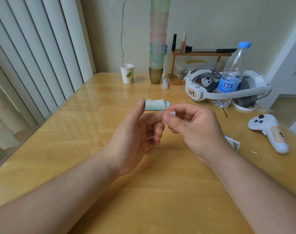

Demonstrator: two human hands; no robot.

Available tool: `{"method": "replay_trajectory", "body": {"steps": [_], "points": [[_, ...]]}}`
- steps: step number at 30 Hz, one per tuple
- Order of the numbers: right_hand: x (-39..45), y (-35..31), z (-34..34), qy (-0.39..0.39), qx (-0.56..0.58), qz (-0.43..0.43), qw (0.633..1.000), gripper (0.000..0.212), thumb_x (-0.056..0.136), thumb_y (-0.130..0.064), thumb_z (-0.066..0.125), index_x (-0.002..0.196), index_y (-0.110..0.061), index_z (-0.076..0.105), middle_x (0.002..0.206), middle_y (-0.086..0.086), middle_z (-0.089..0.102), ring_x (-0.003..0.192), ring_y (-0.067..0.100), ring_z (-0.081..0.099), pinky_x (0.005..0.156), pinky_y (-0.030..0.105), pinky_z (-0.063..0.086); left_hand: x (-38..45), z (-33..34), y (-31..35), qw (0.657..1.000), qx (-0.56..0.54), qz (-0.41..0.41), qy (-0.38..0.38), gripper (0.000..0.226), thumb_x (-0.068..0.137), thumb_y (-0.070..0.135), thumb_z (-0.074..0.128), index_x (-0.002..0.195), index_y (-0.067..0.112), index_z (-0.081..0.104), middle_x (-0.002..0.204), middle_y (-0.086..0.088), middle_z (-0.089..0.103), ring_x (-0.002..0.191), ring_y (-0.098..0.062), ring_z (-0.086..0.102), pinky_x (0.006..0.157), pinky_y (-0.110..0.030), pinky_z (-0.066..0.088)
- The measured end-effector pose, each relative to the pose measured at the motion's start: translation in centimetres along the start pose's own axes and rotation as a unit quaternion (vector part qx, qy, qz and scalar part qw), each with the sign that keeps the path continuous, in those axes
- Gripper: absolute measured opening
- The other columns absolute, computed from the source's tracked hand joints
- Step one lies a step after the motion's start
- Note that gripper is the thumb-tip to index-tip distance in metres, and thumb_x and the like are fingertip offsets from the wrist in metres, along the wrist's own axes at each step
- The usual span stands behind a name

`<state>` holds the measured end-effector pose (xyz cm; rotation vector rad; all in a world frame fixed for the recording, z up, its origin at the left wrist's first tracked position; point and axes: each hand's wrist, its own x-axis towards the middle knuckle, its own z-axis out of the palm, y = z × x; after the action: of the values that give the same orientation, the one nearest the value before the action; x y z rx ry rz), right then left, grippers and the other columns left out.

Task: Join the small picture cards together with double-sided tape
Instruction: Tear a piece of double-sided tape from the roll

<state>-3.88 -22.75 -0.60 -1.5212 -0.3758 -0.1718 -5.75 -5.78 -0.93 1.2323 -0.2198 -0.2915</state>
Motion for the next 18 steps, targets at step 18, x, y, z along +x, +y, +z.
{"method": "replay_trajectory", "body": {"steps": [18], "points": [[0.1,0.8,-0.9,0.129,-0.358,-0.250,0.890,0.005,0.081,-0.015,0.082,0.083,-0.018,0.079,0.090,-0.006,0.068,0.084,0.005,0.062,0.075,0.020,0.048,-0.3,0.1,-0.4,0.990,0.116,0.035,-0.065,0.074,0.092,0.073,0.022,0.142,0.036,0.064,0.093,0.002,0.050,0.078,-0.014,0.043,0.078,-0.031,0.040]]}}
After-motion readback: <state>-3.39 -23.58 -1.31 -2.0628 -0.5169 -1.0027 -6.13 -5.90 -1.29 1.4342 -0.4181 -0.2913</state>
